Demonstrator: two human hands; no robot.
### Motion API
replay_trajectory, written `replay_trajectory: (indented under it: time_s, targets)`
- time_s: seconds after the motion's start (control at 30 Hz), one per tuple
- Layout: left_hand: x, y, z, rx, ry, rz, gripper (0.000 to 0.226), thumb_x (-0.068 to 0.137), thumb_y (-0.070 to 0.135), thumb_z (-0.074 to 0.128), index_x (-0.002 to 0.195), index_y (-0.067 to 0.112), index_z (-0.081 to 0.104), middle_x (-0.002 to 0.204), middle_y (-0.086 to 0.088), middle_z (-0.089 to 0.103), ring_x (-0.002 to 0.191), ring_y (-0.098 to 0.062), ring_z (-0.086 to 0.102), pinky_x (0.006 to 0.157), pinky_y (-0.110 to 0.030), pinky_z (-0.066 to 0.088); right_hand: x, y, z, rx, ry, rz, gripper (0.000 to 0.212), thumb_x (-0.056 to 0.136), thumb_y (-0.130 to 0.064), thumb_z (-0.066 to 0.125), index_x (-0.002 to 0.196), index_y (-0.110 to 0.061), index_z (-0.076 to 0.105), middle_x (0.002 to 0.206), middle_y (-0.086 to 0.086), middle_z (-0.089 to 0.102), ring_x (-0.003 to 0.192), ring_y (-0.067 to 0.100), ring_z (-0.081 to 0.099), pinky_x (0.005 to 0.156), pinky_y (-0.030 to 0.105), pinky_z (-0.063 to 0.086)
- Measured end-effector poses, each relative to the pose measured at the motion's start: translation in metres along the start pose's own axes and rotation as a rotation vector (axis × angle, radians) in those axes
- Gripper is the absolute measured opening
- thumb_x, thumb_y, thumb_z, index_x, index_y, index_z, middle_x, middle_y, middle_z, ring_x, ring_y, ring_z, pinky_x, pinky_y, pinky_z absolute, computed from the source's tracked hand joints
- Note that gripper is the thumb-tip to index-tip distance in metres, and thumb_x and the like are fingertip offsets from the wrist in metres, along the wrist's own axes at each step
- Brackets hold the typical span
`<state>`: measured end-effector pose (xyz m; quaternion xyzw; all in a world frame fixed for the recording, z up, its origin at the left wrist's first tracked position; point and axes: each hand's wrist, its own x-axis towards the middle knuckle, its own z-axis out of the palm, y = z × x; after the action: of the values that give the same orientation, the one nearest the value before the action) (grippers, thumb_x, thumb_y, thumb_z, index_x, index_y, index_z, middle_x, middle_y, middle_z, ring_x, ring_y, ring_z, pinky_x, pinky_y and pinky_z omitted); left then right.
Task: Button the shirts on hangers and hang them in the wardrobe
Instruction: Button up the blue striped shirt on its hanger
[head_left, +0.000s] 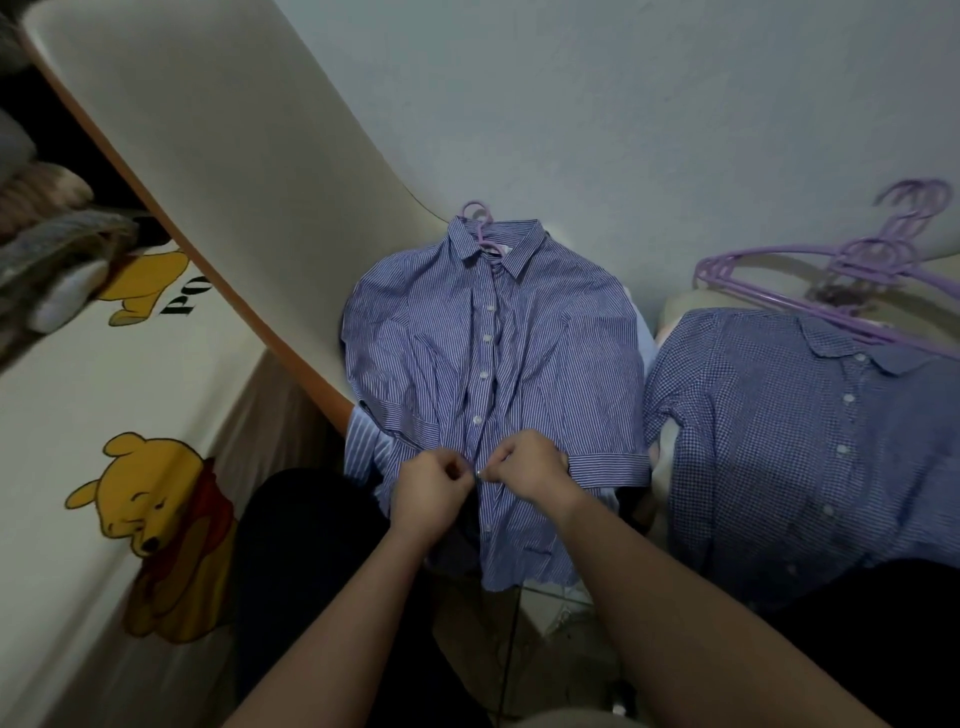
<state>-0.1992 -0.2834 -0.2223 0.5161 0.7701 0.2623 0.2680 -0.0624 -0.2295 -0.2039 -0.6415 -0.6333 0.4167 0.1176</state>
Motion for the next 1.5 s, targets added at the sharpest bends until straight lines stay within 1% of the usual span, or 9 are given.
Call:
replay_trajectory:
  time_s: [0.17,0.33,0.47,0.73,0.87,1.17,1.33,1.37,1.5]
  targets:
    - [0.003,0.0,0.003,-0.076,-0.001,-0.041,0.006,0.083,0.02,0.076,0.079,0.016,0.074,0.075,0.004,0.071,0.075,-0.015,0.066,0.067,-0.024,0.045,0.0,-0.001,-0.004,0.088,-0.042,0.012,0.015,0.074,-0.023,0.084,0.063,-0.023,0.074,0.075,-0.007,0.075,0.087,0.013,0.07,0.095,0.04,0.053]
    - [0.005,-0.007,0.003,-0.255,-0.014,-0.096,0.015,0.076,0.016,0.085,0.066,0.018,0.074,0.067,0.0,0.072,0.067,-0.017,0.067,0.07,-0.037,0.058,0.001,0.002,-0.003,0.105,-0.045,0.009,0.015,0.075,-0.02,0.084,0.063,-0.022,0.075,0.072,-0.006,0.074,0.082,0.012,0.07,0.089,0.039,0.057]
    - [0.007,-0.008,0.005,-0.241,-0.02,-0.105,0.021,0.078,0.019,0.082,0.061,0.025,0.071,0.064,0.004,0.071,0.062,-0.015,0.064,0.068,-0.04,0.059,0.003,0.004,-0.003,0.122,-0.057,0.003,0.01,0.074,-0.021,0.085,0.068,-0.019,0.077,0.072,-0.005,0.075,0.082,0.013,0.071,0.087,0.039,0.058]
    - [0.005,-0.008,0.007,-0.32,-0.087,-0.104,0.016,0.082,0.027,0.071,0.066,0.024,0.075,0.068,0.002,0.074,0.066,-0.016,0.067,0.069,-0.034,0.056,0.007,0.009,-0.004,0.181,-0.06,0.004,0.016,0.073,-0.014,0.085,0.06,-0.019,0.076,0.067,-0.005,0.074,0.081,0.015,0.071,0.087,0.042,0.059]
    - [0.003,-0.003,0.005,-0.54,-0.129,-0.182,0.028,0.098,0.007,0.061,0.073,0.009,0.073,0.067,-0.005,0.072,0.057,-0.009,0.063,0.056,-0.019,0.052,0.007,0.006,-0.004,0.164,-0.076,0.017,0.012,0.077,-0.018,0.083,0.067,-0.018,0.077,0.076,-0.002,0.075,0.087,0.017,0.07,0.091,0.04,0.056]
    - [0.008,0.0,0.007,-0.67,-0.159,-0.257,0.013,0.089,0.003,0.073,0.077,0.004,0.072,0.06,-0.002,0.067,0.054,-0.008,0.058,0.053,-0.016,0.049,0.012,0.012,-0.003,0.205,-0.083,0.026,0.03,0.081,-0.014,0.076,0.054,-0.026,0.071,0.075,-0.004,0.075,0.088,0.019,0.07,0.091,0.045,0.056]
    - [0.009,0.001,0.007,-0.644,-0.163,-0.276,0.011,0.085,0.001,0.077,0.075,0.001,0.071,0.057,-0.002,0.066,0.051,-0.009,0.057,0.051,-0.017,0.049,0.011,0.01,-0.005,0.262,-0.089,0.055,0.014,0.08,-0.013,0.077,0.067,-0.018,0.077,0.079,0.003,0.076,0.089,0.022,0.07,0.092,0.042,0.056]
    - [0.01,0.001,0.009,-0.636,-0.145,-0.279,0.013,0.084,0.003,0.079,0.073,0.002,0.07,0.057,-0.003,0.065,0.051,-0.01,0.056,0.051,-0.019,0.048,0.01,0.007,-0.007,0.284,-0.096,0.066,0.008,0.077,-0.015,0.079,0.071,-0.01,0.077,0.08,0.008,0.075,0.089,0.025,0.071,0.091,0.042,0.057]
    - [0.01,-0.002,0.015,-0.592,-0.098,-0.271,0.021,0.081,0.012,0.083,0.067,0.007,0.068,0.059,-0.005,0.063,0.058,-0.017,0.055,0.058,-0.024,0.046,0.009,0.004,-0.008,0.286,-0.109,0.096,0.035,0.063,-0.037,0.084,0.07,-0.004,0.075,0.084,0.019,0.073,0.094,0.035,0.07,0.094,0.05,0.053]
